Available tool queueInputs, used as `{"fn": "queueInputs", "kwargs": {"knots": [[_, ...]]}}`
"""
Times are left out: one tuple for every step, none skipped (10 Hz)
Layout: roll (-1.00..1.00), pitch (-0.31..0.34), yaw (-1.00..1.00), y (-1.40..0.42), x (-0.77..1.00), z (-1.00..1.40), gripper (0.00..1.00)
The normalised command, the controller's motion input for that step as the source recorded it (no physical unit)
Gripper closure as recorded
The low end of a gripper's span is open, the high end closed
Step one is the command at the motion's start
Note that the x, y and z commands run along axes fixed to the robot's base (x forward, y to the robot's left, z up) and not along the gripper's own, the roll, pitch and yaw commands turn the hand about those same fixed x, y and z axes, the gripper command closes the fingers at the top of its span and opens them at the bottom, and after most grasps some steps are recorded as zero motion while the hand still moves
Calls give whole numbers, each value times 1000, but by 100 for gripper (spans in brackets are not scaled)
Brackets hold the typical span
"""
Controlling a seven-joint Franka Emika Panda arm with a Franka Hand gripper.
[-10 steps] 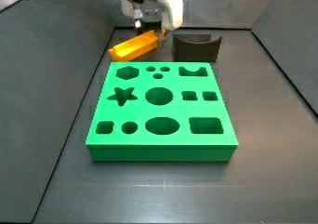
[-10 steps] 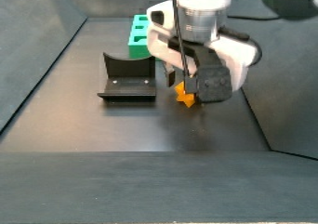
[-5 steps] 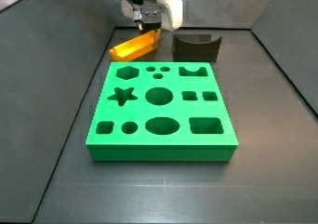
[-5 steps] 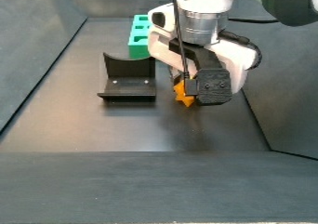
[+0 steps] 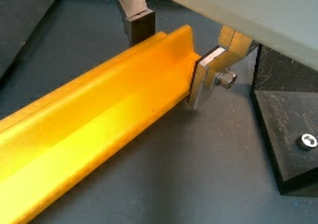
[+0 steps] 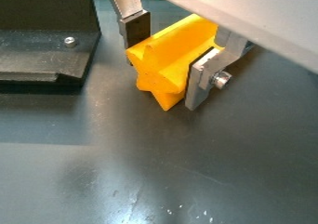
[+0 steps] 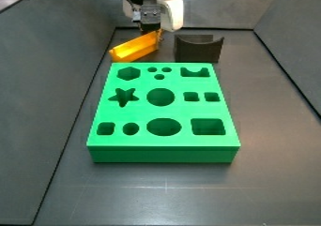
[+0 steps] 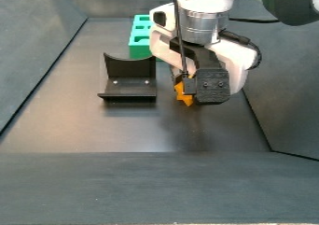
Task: Pick up the star object. Move up. Place the star object on the fixture. Regrasp the star object. Move to above the board. Insert the star object.
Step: Pick up the star object, then move up, then place the star object on the fixture.
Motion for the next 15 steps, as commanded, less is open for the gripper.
{"fn": "queueInputs", "kwargs": {"knots": [[0, 0, 0, 0, 0, 0, 100], [0, 0, 0, 0, 0, 0, 100], [0, 0, 0, 0, 0, 0, 100], [0, 0, 0, 0, 0, 0, 100], [0, 0, 0, 0, 0, 833, 100], [-4, -5, 39, -43, -5, 862, 100], [-13, 18, 45, -44, -37, 736, 100], [-19, 28, 41, -33, -30, 602, 100], [-26, 36, 35, -24, -19, 456, 100], [-35, 39, 30, -19, -16, 243, 100], [0, 0, 0, 0, 0, 1000, 100], [-1, -11, -8, 7, 9, 1000, 100], [-9, 11, -8, 2, -3, 1000, 100], [-18, 15, -5, -1, -6, 1000, 100], [-25, 19, -2, -3, -10, 1000, 100]]}}
